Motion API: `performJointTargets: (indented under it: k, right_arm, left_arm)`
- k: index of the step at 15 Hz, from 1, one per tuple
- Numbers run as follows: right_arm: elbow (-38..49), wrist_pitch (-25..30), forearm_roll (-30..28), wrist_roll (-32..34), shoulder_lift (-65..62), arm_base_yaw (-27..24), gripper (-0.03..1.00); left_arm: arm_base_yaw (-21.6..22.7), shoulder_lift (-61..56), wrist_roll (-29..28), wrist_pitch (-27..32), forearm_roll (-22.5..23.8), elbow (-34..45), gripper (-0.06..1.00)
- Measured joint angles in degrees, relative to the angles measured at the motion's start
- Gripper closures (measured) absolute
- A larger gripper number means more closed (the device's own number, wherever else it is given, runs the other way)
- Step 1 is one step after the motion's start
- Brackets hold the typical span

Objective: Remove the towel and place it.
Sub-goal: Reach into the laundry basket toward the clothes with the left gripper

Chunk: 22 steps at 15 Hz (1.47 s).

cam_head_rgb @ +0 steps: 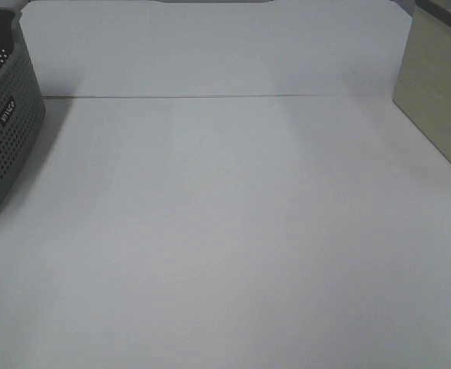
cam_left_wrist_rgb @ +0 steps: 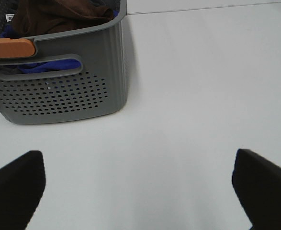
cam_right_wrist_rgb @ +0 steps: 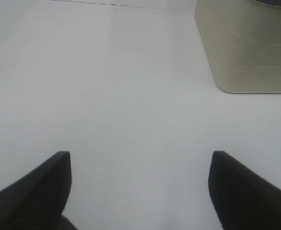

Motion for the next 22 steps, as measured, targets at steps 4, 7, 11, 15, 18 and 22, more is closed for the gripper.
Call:
performJointTargets:
  k: [4, 7, 11, 15, 18, 22]
  right_arm:
    - [0.0, 0.0, 0.0, 0.0, 0.0, 0.0, 0.2]
    - [0.0, 0.0, 0.0, 0.0, 0.0, 0.0, 0.2]
    - [0.0, 0.0, 0.0, 0.0, 0.0, 0.0, 0.2]
    - [0.0, 0.0, 0.0, 0.0, 0.0, 0.0, 0.2]
    - [0.0, 0.0, 0.0, 0.0, 0.0, 0.0, 0.2]
    - [0.0, 0.0, 0.0, 0.0, 0.0, 0.0, 0.2]
  left_arm:
    - [0.0, 0.0, 0.0, 0.0, -0.1, 0.0, -0.04]
    - [0.0, 0.0, 0.0, 0.0, -0.1, 0.0, -0.04]
    - [0.0, 0.0, 0.0, 0.0, -0.1, 0.0, -0.04]
    - [0.0, 0.0, 0.0, 0.0, -0.1, 0.0, -0.04]
    - [0.0, 0.0, 0.0, 0.0, -0.1, 0.0, -0.04]
    - [0.0, 0.0, 0.0, 0.0, -0.1, 0.0, -0.04]
